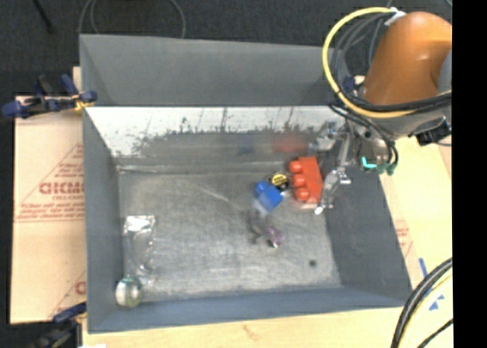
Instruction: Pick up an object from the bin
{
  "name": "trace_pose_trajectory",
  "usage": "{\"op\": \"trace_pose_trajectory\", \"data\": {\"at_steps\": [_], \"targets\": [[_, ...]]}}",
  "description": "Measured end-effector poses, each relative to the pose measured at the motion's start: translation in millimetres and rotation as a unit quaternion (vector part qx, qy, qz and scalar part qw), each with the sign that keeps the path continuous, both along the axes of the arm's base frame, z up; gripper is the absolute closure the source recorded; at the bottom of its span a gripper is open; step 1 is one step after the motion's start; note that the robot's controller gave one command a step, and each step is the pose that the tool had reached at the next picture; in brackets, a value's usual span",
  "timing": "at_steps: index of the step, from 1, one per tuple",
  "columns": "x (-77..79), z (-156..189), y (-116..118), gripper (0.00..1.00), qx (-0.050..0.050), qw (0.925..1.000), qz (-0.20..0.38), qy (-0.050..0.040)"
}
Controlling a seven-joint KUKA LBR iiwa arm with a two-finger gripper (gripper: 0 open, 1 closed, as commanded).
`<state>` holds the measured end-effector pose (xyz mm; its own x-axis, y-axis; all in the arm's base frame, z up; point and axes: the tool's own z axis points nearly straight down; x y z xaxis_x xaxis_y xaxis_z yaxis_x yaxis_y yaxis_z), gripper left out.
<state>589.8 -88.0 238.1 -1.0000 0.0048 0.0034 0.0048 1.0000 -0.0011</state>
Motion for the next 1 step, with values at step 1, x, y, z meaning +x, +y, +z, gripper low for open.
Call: {"op": "trace_pose_trajectory", "data": {"at_steps": [1], "targets": [[-3.3,-151.9,31.5,0.0,0.001,0.9979,-0.064,-0.009]]}}
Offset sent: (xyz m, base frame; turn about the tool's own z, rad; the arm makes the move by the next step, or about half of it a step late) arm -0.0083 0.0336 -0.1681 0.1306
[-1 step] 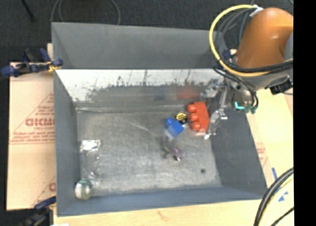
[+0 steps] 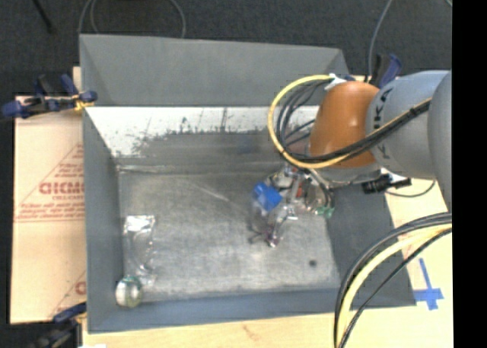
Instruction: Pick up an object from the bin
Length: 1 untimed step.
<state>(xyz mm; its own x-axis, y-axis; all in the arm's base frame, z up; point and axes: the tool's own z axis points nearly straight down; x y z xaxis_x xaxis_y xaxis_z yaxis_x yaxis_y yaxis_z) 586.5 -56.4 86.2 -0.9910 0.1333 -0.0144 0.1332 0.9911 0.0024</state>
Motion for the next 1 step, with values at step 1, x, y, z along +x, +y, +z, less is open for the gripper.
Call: {"op": "trace_pose_trajectory", "data": {"at_steps": [1], "targets": [[-21.4,14.9,35.8,0.0,-0.002,0.9771,0.213,0.0063]]}}
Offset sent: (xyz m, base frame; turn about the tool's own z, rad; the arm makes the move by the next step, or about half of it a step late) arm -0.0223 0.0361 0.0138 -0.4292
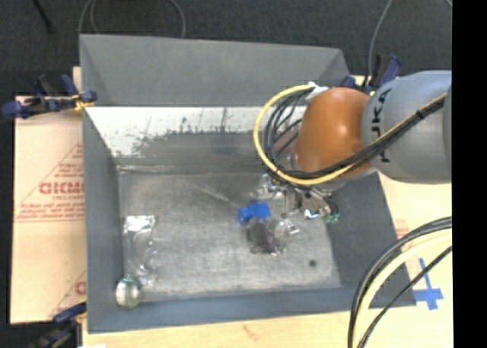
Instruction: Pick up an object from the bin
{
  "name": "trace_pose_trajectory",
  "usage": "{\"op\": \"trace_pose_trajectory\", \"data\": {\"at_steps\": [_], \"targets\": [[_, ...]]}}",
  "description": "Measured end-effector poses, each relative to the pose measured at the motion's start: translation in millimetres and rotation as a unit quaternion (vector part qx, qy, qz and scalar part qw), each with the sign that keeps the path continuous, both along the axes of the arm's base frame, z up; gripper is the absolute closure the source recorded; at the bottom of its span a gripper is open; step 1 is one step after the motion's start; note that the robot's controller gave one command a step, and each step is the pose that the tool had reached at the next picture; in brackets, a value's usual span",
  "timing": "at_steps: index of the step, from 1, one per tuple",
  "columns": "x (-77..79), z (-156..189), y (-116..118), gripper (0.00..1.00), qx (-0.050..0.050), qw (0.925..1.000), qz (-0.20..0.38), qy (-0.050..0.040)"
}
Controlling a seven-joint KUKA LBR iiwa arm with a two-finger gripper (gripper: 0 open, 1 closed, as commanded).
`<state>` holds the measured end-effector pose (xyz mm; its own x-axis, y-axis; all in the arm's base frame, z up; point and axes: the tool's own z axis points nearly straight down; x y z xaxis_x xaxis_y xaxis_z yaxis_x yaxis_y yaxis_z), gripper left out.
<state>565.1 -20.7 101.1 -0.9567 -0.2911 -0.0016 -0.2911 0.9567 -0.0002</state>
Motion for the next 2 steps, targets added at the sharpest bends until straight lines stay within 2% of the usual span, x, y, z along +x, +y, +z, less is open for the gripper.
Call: {"op": "trace_pose_trajectory", "data": {"at_steps": [1,2], "targets": [[22.1,-0.3,2.4,0.0,-0.001,0.9832,0.182,-0.0023],[33.9,-26.3,0.5,0.0,-0.001,0.9488,0.316,-0.0043]]}}
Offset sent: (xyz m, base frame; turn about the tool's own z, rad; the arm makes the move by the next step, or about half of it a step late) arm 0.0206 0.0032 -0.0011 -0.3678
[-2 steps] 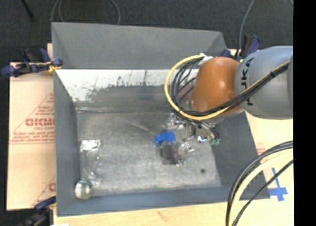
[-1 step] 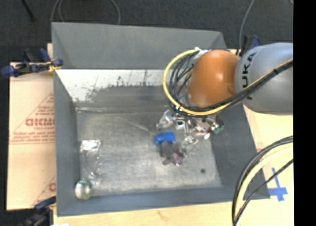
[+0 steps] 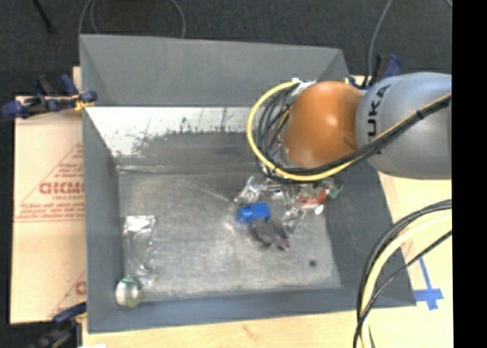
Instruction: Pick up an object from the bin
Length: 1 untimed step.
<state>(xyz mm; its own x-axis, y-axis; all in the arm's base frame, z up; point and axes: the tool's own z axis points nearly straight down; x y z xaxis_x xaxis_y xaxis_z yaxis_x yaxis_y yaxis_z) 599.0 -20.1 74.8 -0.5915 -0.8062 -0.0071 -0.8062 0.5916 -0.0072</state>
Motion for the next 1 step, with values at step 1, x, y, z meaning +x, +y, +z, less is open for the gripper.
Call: {"op": "trace_pose_trajectory", "data": {"at_steps": [1], "targets": [[1.9,2.2,-0.1,0.0,0.001,1.0,-0.003,0.0012]]}}
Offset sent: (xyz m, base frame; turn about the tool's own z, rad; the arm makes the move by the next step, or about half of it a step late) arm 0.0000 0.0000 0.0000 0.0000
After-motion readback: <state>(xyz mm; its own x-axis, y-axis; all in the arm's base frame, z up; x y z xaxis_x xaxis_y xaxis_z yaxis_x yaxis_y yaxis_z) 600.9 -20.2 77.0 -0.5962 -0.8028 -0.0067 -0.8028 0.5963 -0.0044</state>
